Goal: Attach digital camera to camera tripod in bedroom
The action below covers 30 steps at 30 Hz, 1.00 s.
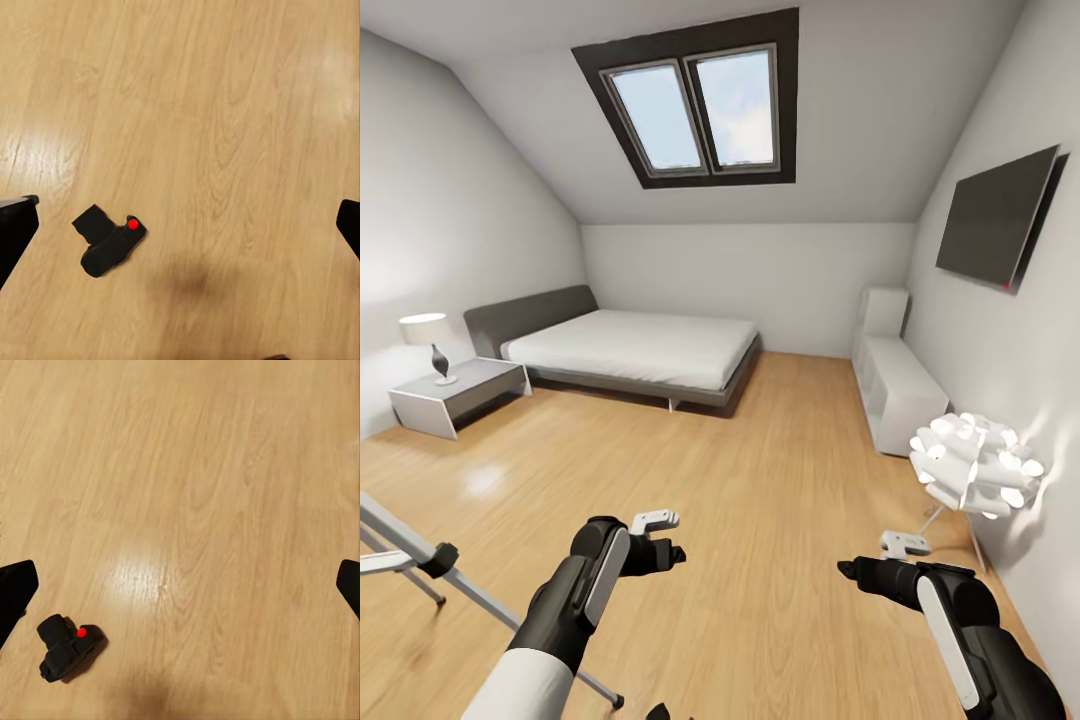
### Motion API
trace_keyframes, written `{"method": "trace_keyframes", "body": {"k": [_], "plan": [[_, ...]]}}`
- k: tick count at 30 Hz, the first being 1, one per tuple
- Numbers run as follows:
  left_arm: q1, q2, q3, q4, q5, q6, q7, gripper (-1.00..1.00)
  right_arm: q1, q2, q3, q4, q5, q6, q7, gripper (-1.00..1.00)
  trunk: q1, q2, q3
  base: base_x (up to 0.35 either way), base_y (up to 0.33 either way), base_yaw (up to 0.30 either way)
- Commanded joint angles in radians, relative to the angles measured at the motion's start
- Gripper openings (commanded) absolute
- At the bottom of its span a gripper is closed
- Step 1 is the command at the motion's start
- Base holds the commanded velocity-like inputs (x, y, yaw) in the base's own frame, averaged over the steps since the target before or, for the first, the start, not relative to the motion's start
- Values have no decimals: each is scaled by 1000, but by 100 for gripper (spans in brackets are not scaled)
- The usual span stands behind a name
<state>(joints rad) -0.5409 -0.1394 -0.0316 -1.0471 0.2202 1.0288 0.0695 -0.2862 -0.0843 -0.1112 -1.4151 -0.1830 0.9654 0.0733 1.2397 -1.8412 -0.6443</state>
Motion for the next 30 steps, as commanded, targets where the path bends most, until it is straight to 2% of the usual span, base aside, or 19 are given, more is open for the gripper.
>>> {"method": "trace_keyframes", "body": {"k": [1,12,14,30], "plan": [[-1,0,-1,-1,8,4,7,100,-1,0,-2,-1,2,5,8,100,4,-8,-4,0,0,0],[-1,-2,-1,-5,8,4,8,100,-1,0,-5,-1,3,6,68,100,46,-85,-39,0,0,0],[-1,-3,-1,-8,8,4,8,100,-1,-1,-5,-1,3,10,101,100,54,-99,-45,0,0,0],[-1,-2,2,-10,8,4,4,100,-1,0,-5,-1,4,25,114,100,115,-211,-95,0,0,0]]}}
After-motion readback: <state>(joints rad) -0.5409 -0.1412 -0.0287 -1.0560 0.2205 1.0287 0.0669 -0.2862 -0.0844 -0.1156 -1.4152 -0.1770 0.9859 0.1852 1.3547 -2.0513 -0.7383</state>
